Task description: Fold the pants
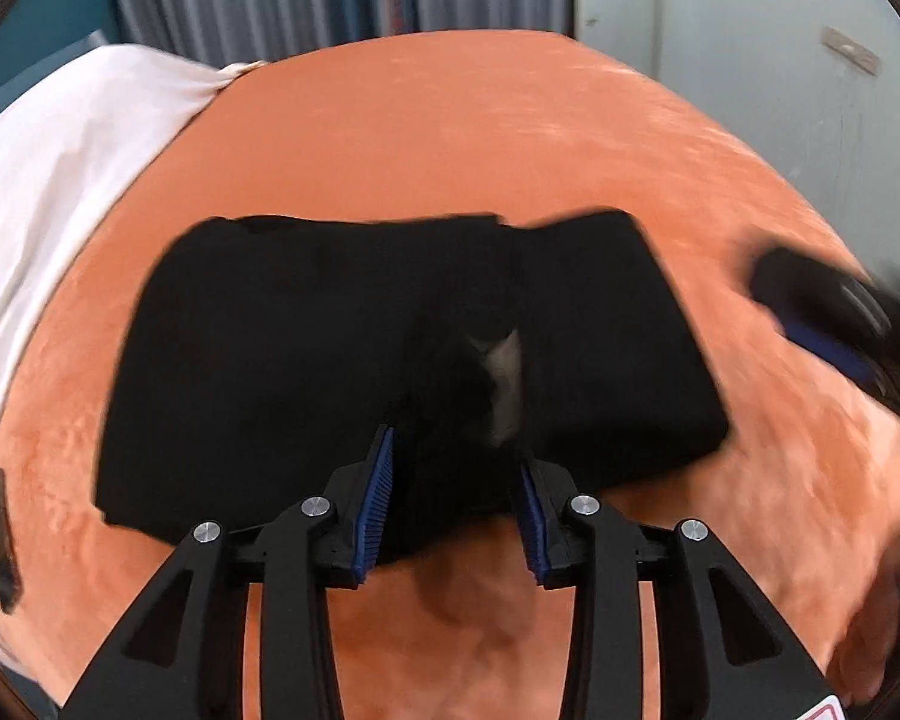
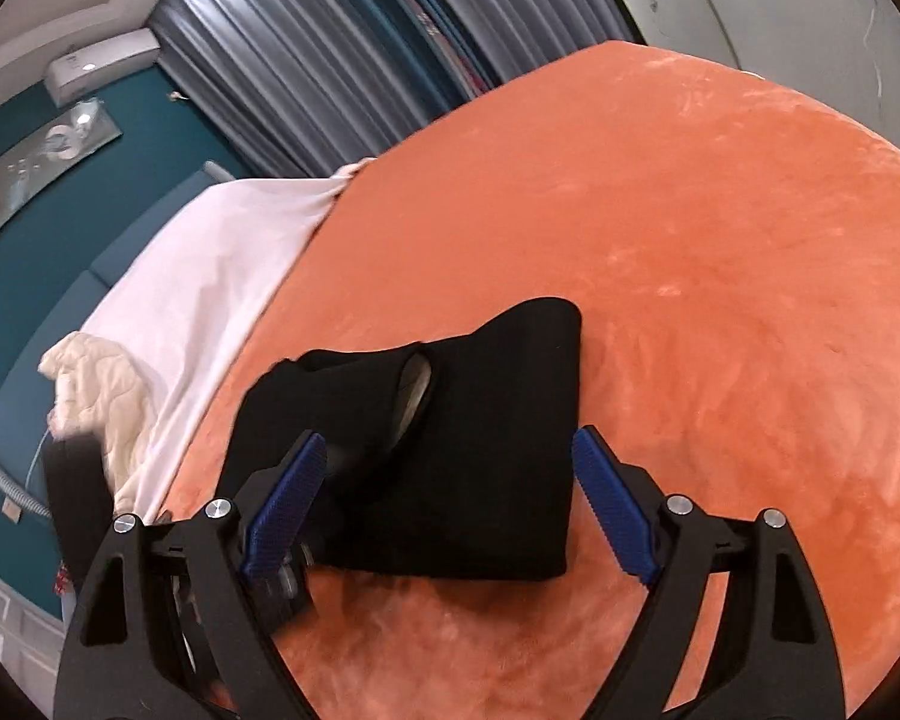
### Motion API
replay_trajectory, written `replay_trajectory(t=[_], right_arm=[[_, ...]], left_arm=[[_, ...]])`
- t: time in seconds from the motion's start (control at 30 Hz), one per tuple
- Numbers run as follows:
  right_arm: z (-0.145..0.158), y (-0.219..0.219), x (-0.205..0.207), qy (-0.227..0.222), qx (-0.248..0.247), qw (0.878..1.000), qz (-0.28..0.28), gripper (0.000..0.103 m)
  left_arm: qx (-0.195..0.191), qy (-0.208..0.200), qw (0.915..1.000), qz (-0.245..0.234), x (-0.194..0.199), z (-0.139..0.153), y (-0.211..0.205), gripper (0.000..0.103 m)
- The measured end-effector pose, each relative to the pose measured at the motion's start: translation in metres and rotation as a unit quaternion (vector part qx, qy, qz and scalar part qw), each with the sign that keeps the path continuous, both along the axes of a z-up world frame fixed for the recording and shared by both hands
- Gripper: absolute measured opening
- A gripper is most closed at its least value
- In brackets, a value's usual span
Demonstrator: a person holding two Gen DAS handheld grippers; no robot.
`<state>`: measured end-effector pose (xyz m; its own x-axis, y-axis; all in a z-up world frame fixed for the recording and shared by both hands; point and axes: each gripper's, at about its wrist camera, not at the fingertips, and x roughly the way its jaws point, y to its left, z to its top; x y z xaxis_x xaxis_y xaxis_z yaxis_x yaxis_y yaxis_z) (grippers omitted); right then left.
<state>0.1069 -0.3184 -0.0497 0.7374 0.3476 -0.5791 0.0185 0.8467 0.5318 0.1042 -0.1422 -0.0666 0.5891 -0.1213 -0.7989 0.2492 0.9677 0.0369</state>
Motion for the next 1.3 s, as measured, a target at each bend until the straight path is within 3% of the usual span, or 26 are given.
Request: replay_trajectory(t=[0.03, 0.1, 0.2, 0.37, 0.4, 0.43, 0.47, 0.5, 0.6, 0.63, 0.73, 0.77, 0.8, 0.87, 0.9, 0.97, 1.03, 1.07, 1.2, 1.3], right_arm=[[0.0, 0.0, 0.003, 0.006, 0.001, 1.0, 0.002, 0.082], [-0.001, 0.005, 0.012, 0.023, 0.008, 1.0, 0.018, 0.082], [-0.004, 0.025, 0.031, 0.046, 0.012, 0.996, 0.07, 0.082], [-0.028, 0.076, 0.078, 0.099, 0.015, 0.986, 0.131, 0.082], [-0.038, 0.091, 0.088, 0.113, 0.005, 0.983, 0.142, 0.069], [-0.043, 0.102, 0.093, 0.116, -0.01, 0.982, 0.148, 0.034], [-0.046, 0.115, 0.096, 0.117, -0.04, 0.981, 0.152, 0.03], [-0.044, 0.12, 0.097, 0.111, -0.051, 0.98, 0.155, 0.016], [0.005, 0.117, 0.082, 0.041, -0.055, 0.984, 0.162, 0.013], [0.03, 0.107, 0.072, 0.012, -0.072, 0.986, 0.151, 0.012], [0.047, 0.07, 0.062, 0.003, -0.103, 0.988, 0.114, 0.014], [0.035, 0.056, 0.068, 0.028, -0.115, 0.987, 0.107, 0.016], [0.022, 0.049, 0.074, 0.049, -0.12, 0.986, 0.103, 0.024], [-0.028, 0.033, 0.087, 0.128, -0.132, 0.979, 0.083, 0.027], [-0.037, 0.025, 0.081, 0.119, -0.099, 0.985, 0.071, 0.03], [-0.024, 0.014, 0.061, 0.088, -0.051, 0.994, 0.046, 0.045], [-0.012, 0.008, 0.041, 0.062, -0.046, 0.997, 0.024, 0.074], [-0.008, 0.007, 0.033, 0.054, -0.048, 0.997, 0.019, 0.077], [-0.02, 0.009, 0.024, 0.086, -0.03, 0.995, 0.029, 0.078], [-0.04, 0.013, 0.032, 0.117, -0.002, 0.992, 0.036, 0.079]], left_arm=[[-0.011, -0.022, 0.9996, -0.01, -0.014, 0.002, -0.001, 0.059], [-0.002, -0.063, 0.9978, -0.023, -0.041, 0.004, -0.001, 0.068], [0.021, -0.099, 0.9942, -0.035, -0.071, 0.008, 0.004, 0.068], [-0.008, -0.098, 0.9951, -0.009, -0.094, 0.015, 0.057, 0.074], [-0.005, -0.094, 0.9955, 0.015, -0.092, 0.014, 0.075, 0.074], [-0.004, -0.094, 0.9951, 0.031, -0.09, 0.015, 0.086, 0.074], [-0.003, -0.095, 0.9941, 0.052, -0.088, 0.015, 0.1, 0.074], [-0.001, -0.095, 0.9924, 0.078, -0.085, 0.017, 0.12, 0.074], [0.002, -0.101, 0.988, 0.117, -0.076, 0.026, 0.149, 0.074], [0.003, -0.102, 0.9863, 0.129, -0.072, 0.029, 0.158, 0.074], [-0.016, -0.101, 0.9832, 0.151, -0.06, 0.032, 0.18, 0.074], [-0.029, -0.093, 0.9833, 0.153, -0.053, 0.03, 0.183, 0.074], [-0.046, -0.083, 0.984, 0.151, -0.046, 0.027, 0.182, 0.075], [-0.068, -0.063, 0.9849, 0.146, -0.031, 0.02, 0.18, 0.075], [-0.074, -0.051, 0.9859, 0.141, -0.024, 0.016, 0.177, 0.075], [-0.081, -0.03, 0.9876, 0.131, -0.013, 0.01, 0.169, 0.075], [-0.099, -0.011, 0.9864, 0.13, -0.002, 0.005, 0.168, 0.075], [-0.116, -0.004, 0.985, 0.127, 0.002, 0.003, 0.169, 0.075], [-0.175, 0.045, 0.9758, 0.123, 0.032, -0.015, 0.166, 0.075], [-0.176, 0.069, 0.9729, 0.133, 0.05, -0.033, 0.158, 0.075]])
